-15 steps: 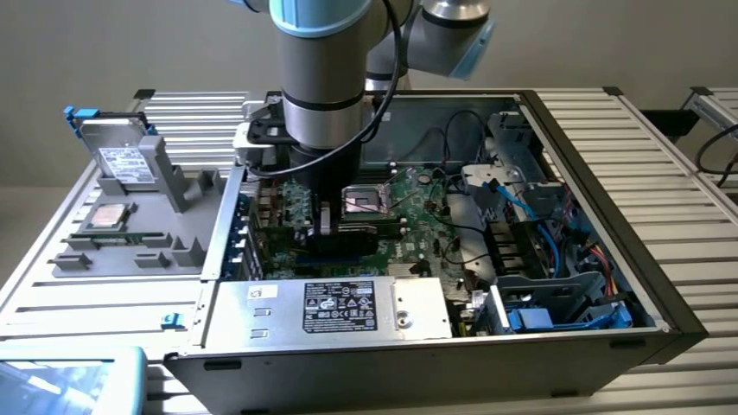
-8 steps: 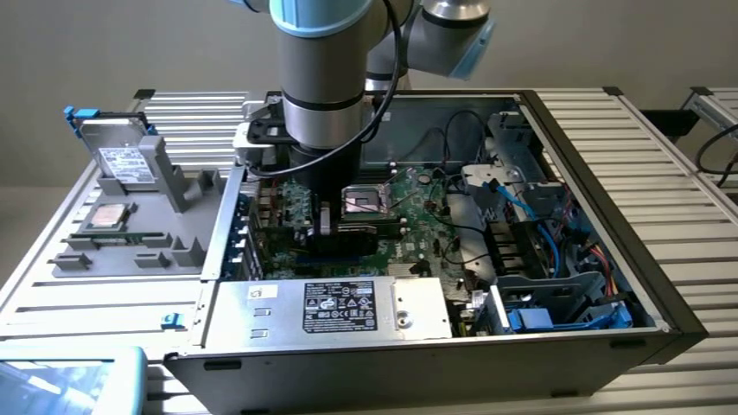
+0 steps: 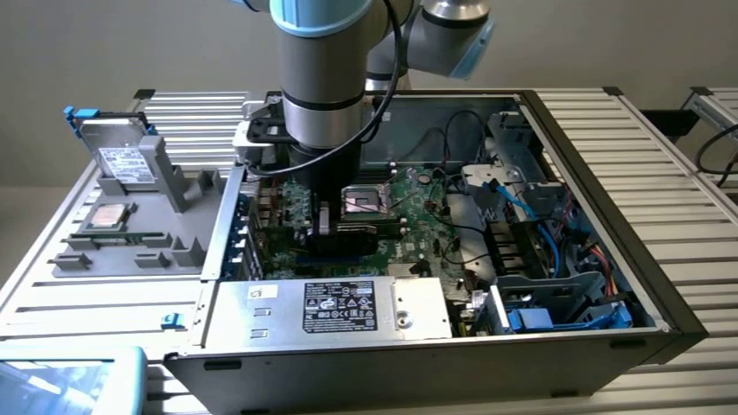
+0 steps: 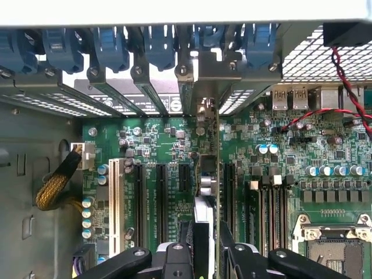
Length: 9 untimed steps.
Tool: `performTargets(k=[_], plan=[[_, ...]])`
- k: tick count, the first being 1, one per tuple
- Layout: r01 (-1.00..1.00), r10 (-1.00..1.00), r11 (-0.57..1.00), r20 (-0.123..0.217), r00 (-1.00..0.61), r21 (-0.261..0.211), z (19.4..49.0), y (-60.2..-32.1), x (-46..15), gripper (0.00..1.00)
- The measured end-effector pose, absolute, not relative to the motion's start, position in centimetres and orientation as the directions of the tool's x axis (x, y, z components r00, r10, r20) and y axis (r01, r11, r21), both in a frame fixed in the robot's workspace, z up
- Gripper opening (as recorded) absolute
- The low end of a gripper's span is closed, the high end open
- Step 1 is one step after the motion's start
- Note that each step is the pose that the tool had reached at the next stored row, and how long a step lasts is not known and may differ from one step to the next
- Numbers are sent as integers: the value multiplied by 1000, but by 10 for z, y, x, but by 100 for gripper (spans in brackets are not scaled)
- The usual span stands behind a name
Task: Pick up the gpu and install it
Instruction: 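Insert the gpu into the slot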
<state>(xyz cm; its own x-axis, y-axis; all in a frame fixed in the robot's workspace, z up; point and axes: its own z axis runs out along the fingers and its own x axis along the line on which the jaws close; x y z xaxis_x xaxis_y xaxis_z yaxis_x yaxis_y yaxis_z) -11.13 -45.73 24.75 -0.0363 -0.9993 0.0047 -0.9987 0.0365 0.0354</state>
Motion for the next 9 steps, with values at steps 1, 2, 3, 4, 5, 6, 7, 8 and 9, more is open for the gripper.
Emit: performTargets(k=[1, 2, 3, 4, 5, 6, 7, 8, 9], plan=[[-999, -999, 39, 4, -39, 36, 248, -457, -111, 28], [-998, -999, 42, 4, -42, 36, 247, -457, -111, 28], [-998, -999, 44, 4, -44, 36, 248, -457, -111, 28], [-998, -999, 46, 4, -46, 36, 248, -457, -111, 28], [-998, -999, 47, 4, -47, 36, 248, -457, -111, 28], [-998, -999, 48, 5, -47, 36, 248, -457, -111, 28], [-998, -999, 48, 5, -47, 36, 250, -457, -111, 28], [-998, -999, 48, 5, -47, 36, 250, -457, -111, 28], [-998, -999, 48, 5, -47, 36, 250, -457, -111, 28]])
